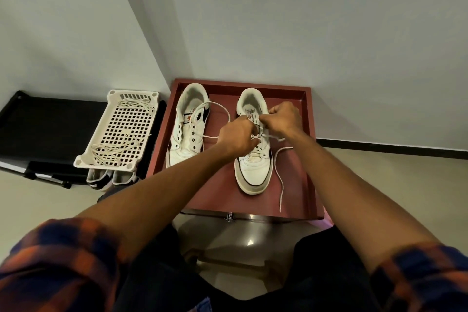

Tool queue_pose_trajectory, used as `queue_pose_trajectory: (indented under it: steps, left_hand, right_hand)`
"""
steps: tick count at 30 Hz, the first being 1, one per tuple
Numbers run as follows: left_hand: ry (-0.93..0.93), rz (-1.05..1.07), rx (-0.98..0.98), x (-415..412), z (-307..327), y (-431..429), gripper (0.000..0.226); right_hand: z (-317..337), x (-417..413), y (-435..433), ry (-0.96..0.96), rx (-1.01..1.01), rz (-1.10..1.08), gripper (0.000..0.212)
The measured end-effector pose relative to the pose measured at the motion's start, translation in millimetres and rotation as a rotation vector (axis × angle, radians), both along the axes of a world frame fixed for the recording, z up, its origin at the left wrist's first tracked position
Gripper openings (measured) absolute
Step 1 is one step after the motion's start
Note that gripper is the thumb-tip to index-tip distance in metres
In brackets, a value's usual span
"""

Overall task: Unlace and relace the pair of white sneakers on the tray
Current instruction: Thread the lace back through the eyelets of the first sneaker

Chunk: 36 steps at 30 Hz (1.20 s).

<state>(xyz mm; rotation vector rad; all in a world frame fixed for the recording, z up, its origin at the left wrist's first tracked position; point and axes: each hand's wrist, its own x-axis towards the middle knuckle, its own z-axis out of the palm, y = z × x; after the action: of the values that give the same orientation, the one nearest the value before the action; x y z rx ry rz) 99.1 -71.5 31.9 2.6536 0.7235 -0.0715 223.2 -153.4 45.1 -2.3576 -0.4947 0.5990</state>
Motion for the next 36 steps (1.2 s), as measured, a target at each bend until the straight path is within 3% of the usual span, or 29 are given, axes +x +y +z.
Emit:
queue_pose_trajectory:
  steps: [4,6,10,12,14,16,22,25,30,36]
  left_hand:
    - [-0.057,0.059,-0.076,3,-3,-4,0.019]
    - [-0.167,0.206,-0.284,3,-7,-3,0.012]
    - [-0.429,0.564,-0.902,-9,-13,-5,0.006]
    - [-0.393,0.646,-1.115,-21,-14,-1,0.008]
    - [-0.262,0.651,-1.201,-28,-15,5,0.013]
    - [-0.206,0.576,-1.087,-29,-14,11,0.016]
    - [-0.126,0.092,-0.237,-9,1,9,0.016]
    - [-0.026,-0.027,0.007,2,3,6,0.024]
    - [-0.05,-0.028,0.002,1,-1,4,0.017]
    - [-0.175,0.085,-0.322,-27,-3,33,0.014]
  right_hand:
    - [-3,0,0,0.024,0.031,-0.02,0.014]
    - [-4,-2,0,0.033,0.047,-0.032,0.014]
    - [-4,0,0,0.043,0.038,-0.048,0.013]
    - [0,0,2,0.05,0.013,-0.032,0.015]
    - [4,-1,5,0.036,-0.02,-0.016,0.015]
    - [4,-2,8,0.04,-0.023,-0.023,0.017]
    - [2,-2,9,0.028,-0.031,-0.03,0.024]
    - [1,1,10,0.023,-0.036,-0.038,0.024]
    - [1,3,8,-0.001,-0.033,-0.029,0.021]
    - [-2,7,8,0.041,-0.024,-0.017,0.019]
